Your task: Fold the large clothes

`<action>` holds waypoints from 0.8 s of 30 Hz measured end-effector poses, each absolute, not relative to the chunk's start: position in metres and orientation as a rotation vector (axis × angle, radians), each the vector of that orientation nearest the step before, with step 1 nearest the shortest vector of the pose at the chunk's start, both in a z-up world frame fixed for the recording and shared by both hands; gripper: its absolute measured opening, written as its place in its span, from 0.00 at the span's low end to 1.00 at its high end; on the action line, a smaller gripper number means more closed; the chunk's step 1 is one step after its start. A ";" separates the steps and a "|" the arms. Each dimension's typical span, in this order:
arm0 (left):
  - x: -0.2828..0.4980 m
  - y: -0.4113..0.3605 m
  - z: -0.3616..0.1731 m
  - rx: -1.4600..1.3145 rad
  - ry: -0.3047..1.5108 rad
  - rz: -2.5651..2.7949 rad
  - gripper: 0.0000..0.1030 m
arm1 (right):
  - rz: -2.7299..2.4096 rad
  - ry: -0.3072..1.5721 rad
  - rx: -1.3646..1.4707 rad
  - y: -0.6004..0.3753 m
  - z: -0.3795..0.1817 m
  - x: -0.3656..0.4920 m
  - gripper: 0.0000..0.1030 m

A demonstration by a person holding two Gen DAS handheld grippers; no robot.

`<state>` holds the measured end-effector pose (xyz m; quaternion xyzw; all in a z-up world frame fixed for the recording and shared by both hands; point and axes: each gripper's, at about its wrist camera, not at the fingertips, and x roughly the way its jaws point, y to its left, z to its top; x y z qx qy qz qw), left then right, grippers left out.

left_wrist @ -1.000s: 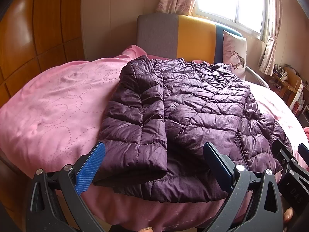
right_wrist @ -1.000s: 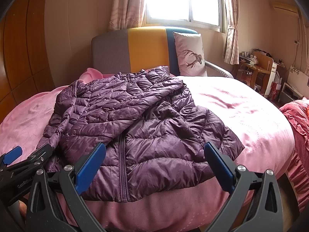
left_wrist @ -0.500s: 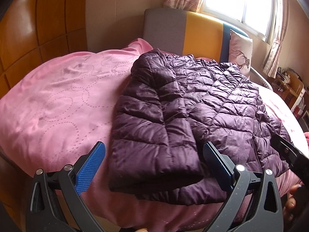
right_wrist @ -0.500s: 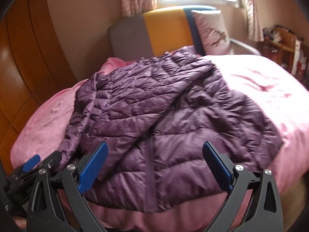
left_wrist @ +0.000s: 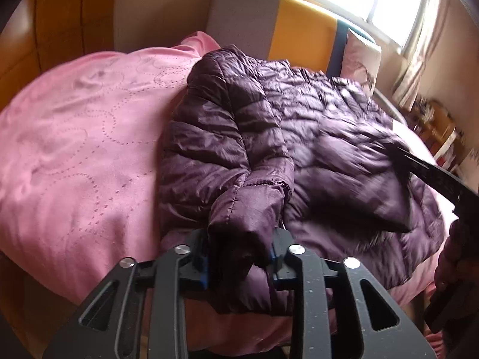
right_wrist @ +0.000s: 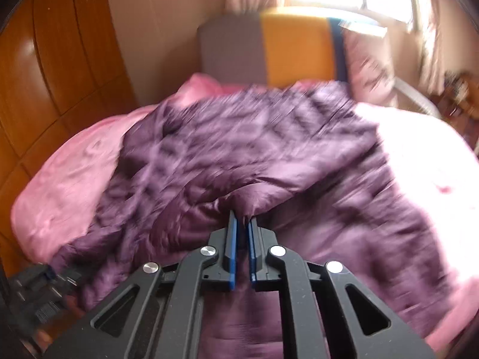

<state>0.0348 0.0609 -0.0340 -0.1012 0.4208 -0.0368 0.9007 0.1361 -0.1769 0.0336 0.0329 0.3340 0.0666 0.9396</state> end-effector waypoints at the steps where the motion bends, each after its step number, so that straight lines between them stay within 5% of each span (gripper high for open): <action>1: 0.038 0.069 -0.030 -0.232 0.861 -0.067 0.20 | 0.088 0.657 0.070 -0.196 0.041 0.136 0.05; 10: 0.085 0.145 0.006 -0.245 0.744 0.179 0.14 | -0.298 0.631 0.347 -0.397 0.055 0.163 0.05; 20: 0.139 0.267 0.020 -0.310 0.717 0.590 0.12 | -0.586 0.762 0.644 -0.559 0.003 0.199 0.05; 22: 0.141 0.284 0.019 -0.326 0.721 0.655 0.12 | -0.587 0.781 0.689 -0.574 -0.003 0.205 0.10; 23: 0.141 0.288 0.020 -0.319 0.722 0.672 0.13 | -0.596 0.779 0.717 -0.578 -0.007 0.211 0.26; 24: 0.142 0.291 0.021 -0.309 0.720 0.687 0.17 | -0.603 0.760 0.741 -0.585 -0.004 0.208 0.58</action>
